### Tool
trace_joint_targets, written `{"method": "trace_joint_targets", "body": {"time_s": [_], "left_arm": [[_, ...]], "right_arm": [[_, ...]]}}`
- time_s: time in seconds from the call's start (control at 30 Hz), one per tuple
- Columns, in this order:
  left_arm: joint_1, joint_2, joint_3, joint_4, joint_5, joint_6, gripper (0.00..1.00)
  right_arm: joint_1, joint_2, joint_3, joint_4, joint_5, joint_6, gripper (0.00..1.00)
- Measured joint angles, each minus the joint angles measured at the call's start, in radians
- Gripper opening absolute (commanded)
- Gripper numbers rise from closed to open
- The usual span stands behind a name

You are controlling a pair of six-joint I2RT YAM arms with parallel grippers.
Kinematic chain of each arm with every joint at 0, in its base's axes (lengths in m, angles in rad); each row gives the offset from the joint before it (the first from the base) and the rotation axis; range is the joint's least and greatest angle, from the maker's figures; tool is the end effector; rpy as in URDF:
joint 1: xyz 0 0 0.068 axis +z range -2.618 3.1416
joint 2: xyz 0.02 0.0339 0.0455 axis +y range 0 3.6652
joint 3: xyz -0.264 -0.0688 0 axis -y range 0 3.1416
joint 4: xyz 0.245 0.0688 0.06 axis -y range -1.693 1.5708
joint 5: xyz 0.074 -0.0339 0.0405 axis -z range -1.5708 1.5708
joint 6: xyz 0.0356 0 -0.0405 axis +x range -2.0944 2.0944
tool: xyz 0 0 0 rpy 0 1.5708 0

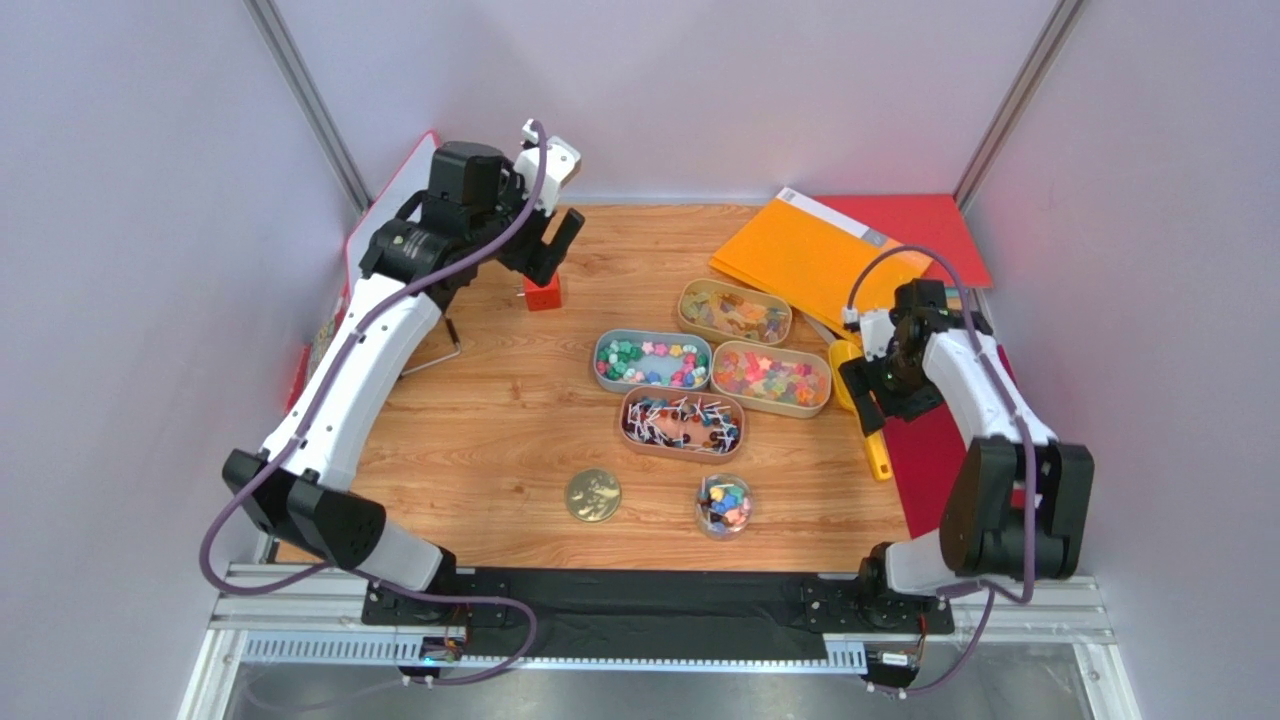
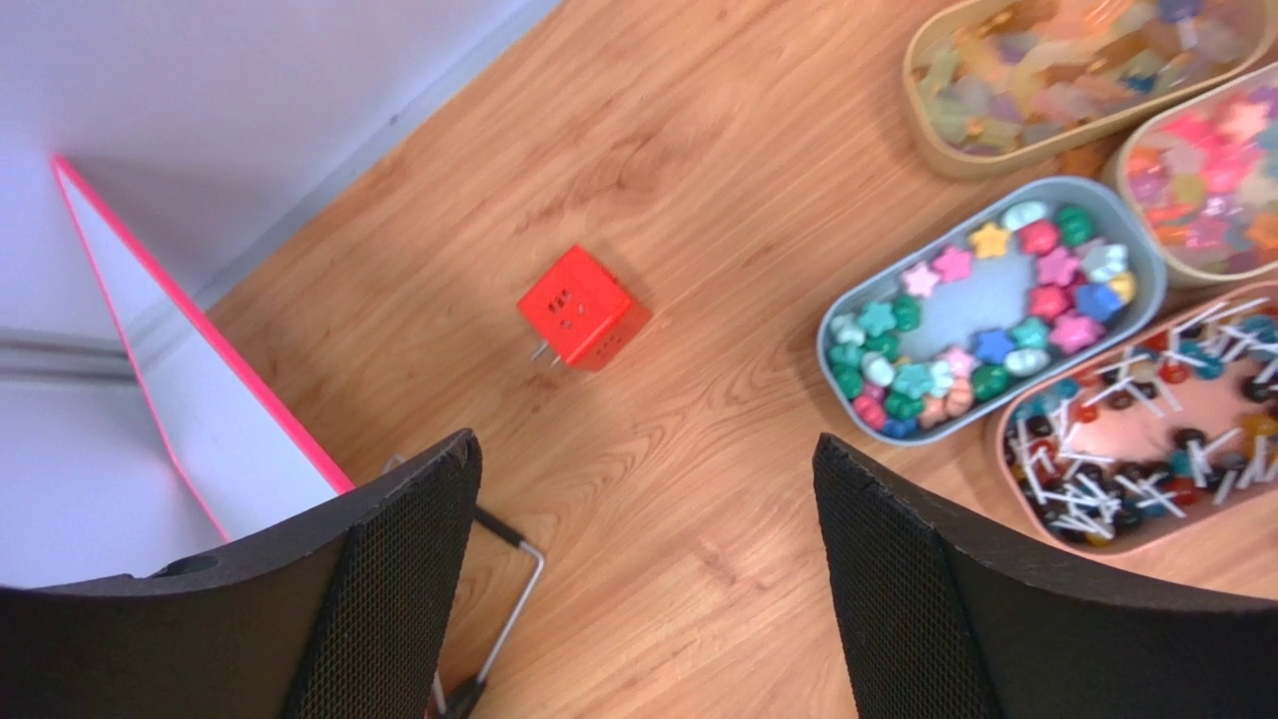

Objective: Pack the candies
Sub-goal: Place the spatula at the center of the board, then pick up the bottle lid at the center of the board.

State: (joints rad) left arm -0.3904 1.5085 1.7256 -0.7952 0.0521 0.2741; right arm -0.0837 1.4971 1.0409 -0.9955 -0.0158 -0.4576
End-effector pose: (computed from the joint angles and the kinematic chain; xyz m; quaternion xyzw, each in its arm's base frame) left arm 0.2967 -0.1241 0.4285 0.2984 0.8269 -0.0505 0.4739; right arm 0.2591 -0.0212 0.2139 -0.1860 0.9807 -0.0083 0.0595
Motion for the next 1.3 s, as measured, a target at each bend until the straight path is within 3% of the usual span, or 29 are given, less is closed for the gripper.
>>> {"method": "trace_joint_targets", "body": {"time_s": [0.1, 0.23, 0.3, 0.37, 0.43, 0.53, 0.57, 0.73, 1.0, 1.03, 1.1, 1.3], "left_arm": [[-0.014, -0.047, -0.004, 0.014, 0.034, 0.01, 0.87], [-0.047, -0.079, -0.008, 0.011, 0.037, 0.049, 0.83], [-0.054, -0.093, -0.035, 0.011, 0.027, 0.069, 0.83], [-0.053, -0.11, -0.092, 0.01, 0.006, 0.084, 0.83], [-0.052, -0.119, -0.145, -0.003, -0.01, 0.095, 0.82], [-0.051, -0.13, -0.205, -0.009, -0.023, 0.114, 0.82], [-0.051, -0.136, -0.222, -0.01, -0.028, 0.118, 0.82], [-0.051, -0.172, -0.285, -0.013, -0.058, 0.12, 0.8], [-0.026, -0.289, -0.49, -0.022, 0.005, 0.126, 0.8], [-0.024, -0.303, -0.545, -0.028, 0.043, 0.132, 0.82], [-0.031, -0.312, -0.637, -0.059, 0.105, 0.144, 1.0], [-0.165, -0.308, -0.814, -0.105, 0.222, 0.199, 1.0]], "right_arm": [[-0.007, -0.156, 0.004, -0.043, -0.074, -0.077, 0.73], [0.003, -0.482, -0.031, -0.047, -0.33, -0.312, 0.78], [0.073, -0.619, -0.084, -0.051, -0.435, -0.428, 0.75], [0.219, -0.687, -0.151, -0.047, -0.504, -0.52, 0.71], [0.373, -0.673, -0.222, -0.034, -0.528, -0.57, 0.67], [0.542, -0.571, -0.271, -0.009, -0.531, -0.575, 0.49], [0.581, -0.531, -0.271, 0.014, -0.531, -0.559, 0.39], [0.68, -0.389, -0.26, 0.154, -0.531, -0.473, 0.29], [0.777, -0.343, -0.193, 0.188, -0.512, -0.448, 0.42], [0.78, -0.341, -0.178, 0.187, -0.504, -0.449, 0.45], [0.781, -0.341, -0.161, 0.187, -0.479, -0.447, 0.5], [0.774, -0.358, -0.158, 0.171, -0.404, -0.412, 0.65]]}}
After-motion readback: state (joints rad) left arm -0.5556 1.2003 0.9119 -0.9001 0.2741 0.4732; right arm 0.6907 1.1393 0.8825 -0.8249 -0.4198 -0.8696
